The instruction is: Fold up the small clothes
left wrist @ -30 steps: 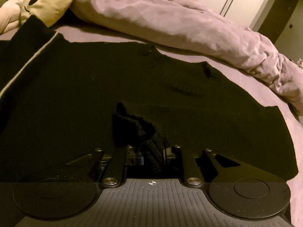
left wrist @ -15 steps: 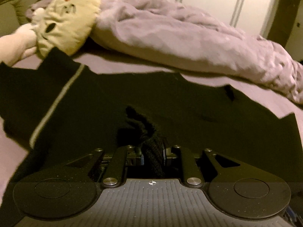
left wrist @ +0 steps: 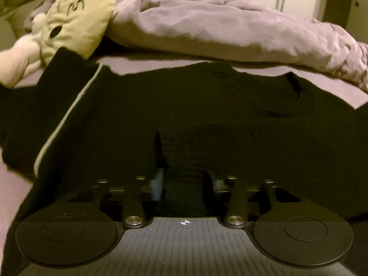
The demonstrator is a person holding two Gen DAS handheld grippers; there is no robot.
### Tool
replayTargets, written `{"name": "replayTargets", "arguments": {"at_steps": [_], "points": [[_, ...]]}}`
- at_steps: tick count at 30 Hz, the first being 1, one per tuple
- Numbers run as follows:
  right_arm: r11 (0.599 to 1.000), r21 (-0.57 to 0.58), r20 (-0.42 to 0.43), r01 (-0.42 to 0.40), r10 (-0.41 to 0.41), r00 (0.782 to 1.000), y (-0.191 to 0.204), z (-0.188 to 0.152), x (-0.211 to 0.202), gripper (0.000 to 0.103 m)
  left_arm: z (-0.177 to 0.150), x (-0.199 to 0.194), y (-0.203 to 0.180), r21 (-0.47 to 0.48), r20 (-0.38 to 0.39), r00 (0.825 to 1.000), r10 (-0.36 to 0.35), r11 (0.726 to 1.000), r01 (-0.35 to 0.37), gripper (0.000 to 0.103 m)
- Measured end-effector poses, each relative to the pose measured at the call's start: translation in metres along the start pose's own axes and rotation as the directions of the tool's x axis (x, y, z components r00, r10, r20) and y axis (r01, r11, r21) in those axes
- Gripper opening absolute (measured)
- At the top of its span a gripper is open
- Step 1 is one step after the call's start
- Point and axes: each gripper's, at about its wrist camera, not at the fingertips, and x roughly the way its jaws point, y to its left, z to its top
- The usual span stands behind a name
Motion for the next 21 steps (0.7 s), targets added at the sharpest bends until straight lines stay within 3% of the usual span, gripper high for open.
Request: {"name": "replayTargets", "arguments": {"at_steps": [3, 6, 10, 13, 14, 18, 19, 21], "points": [[1.0, 0.001, -0.022, -0.013, 0.013, 1.0, 0.003, 0.009, -0.003, 0.051, 0.004, -0.003, 0.001, 0.012, 0.019, 0.999, -0.028, 1.0, 0.028, 0.02], [0.994, 0.105, -0.018, -0.036, 0.038, 0.999, -0.003, 0.023, -0.005, 0.067, 0.008, -0.008, 0.0, 0.028, 0.047, 0.998, -0.038, 0.999, 0.037, 0.016], [0.954, 0.296, -0.004, -0.041, 0.044, 0.999, -0.022, 0.042, 0.005, 0.067, 0.018, -0.013, 0.005, 0.003, 0.085, 0.995, -0.057, 0.998, 0.057, 0.015], [0.932, 0.363, 0.007, -0.025, 0.024, 1.0, -0.031, 0.05, 0.013, 0.066, 0.028, -0.017, 0.011, -0.015, 0.113, 0.991, -0.069, 0.997, 0.071, 0.015], [0.921, 0.389, 0.012, -0.016, 0.012, 1.0, -0.034, 0.051, 0.017, 0.064, 0.03, -0.02, 0.012, -0.018, 0.126, 0.99, -0.071, 0.997, 0.073, 0.015], [0.899, 0.435, -0.044, 0.055, -0.04, 0.998, -0.043, 0.052, 0.034, 0.021, 0.037, -0.027, 0.02, -0.015, 0.18, 0.982, -0.049, 0.999, 0.053, 0.014], [0.901, 0.43, -0.041, 0.059, -0.046, 0.998, -0.043, 0.052, 0.034, 0.016, 0.037, -0.028, 0.022, -0.016, 0.183, 0.982, -0.046, 0.999, 0.05, 0.015], [0.916, 0.397, -0.011, 0.05, -0.049, 0.999, -0.039, 0.051, 0.031, 0.016, 0.034, -0.024, 0.028, -0.025, 0.166, 0.985, -0.039, 0.999, 0.044, 0.015]]}}
